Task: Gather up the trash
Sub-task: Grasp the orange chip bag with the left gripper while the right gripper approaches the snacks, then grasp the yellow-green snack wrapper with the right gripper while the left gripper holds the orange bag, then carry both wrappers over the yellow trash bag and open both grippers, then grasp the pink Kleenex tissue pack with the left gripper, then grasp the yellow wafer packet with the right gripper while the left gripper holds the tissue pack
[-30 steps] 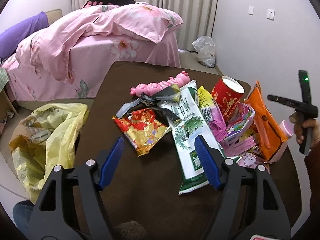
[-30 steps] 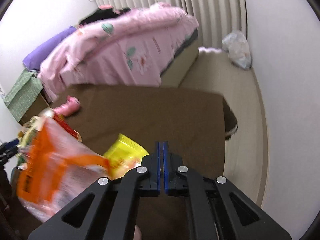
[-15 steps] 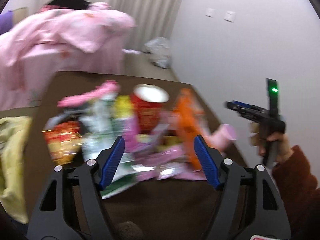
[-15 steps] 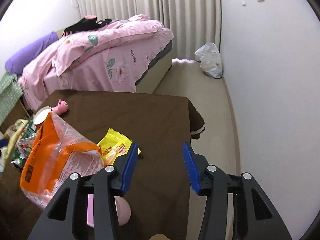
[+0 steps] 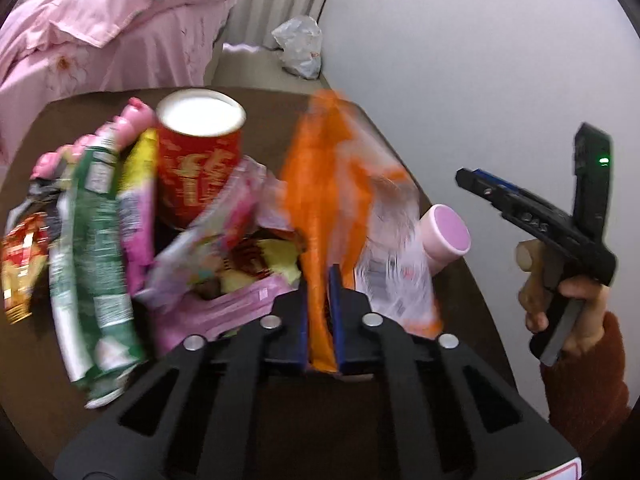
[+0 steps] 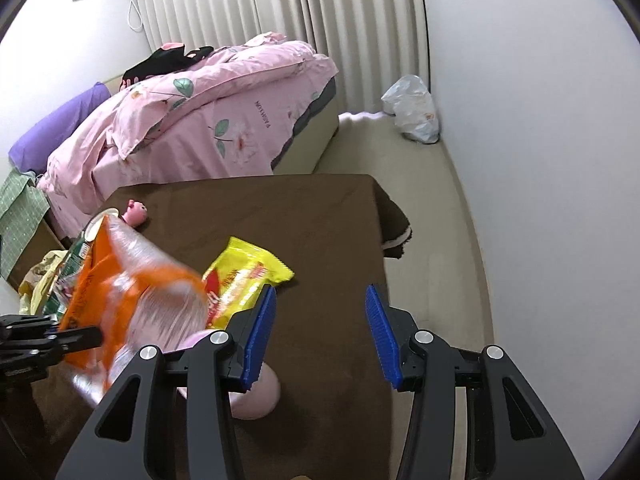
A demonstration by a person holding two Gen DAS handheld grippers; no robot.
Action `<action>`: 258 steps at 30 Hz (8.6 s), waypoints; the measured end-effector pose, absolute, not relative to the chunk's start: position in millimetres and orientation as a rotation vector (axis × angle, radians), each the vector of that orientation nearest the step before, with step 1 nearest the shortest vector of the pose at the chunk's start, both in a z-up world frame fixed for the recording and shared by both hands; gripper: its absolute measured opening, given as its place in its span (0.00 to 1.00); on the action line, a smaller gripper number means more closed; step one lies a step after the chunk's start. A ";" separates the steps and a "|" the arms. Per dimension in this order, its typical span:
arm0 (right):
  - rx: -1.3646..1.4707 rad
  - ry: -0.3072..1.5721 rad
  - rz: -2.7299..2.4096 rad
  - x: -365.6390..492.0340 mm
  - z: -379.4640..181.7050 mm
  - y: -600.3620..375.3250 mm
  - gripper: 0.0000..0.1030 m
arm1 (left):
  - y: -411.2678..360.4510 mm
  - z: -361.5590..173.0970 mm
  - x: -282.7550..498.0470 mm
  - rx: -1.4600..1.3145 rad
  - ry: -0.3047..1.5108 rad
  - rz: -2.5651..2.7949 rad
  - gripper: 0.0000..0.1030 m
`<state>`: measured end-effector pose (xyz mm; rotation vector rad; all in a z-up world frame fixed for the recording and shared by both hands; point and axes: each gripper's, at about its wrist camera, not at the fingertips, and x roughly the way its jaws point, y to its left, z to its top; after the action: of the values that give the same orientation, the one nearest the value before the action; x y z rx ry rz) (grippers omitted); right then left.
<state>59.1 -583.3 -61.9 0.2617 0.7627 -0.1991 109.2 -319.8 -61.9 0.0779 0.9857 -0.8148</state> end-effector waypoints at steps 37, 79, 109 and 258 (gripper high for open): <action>0.098 0.889 0.107 41.8 -86.9 -415.0 0.25 | -102.4 -29.6 100.9 -0.060 0.835 -0.559 0.07; -0.013 0.742 0.543 207.2 9.2 -159.2 0.24 | 91.3 -55.5 180.9 -0.027 0.814 -0.067 0.07; -0.243 1.079 0.592 290.9 -107.8 -74.6 0.24 | 101.1 -121.0 222.0 -0.157 0.920 -0.228 0.07; 0.389 0.959 0.066 67.1 -106.1 -410.8 0.35 | -82.5 -81.8 100.3 -0.047 0.914 -0.628 0.06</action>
<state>67.1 -410.8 -106.1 0.3885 0.9588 0.0663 100.3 -82.5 -81.8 -0.0465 0.9139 -0.6281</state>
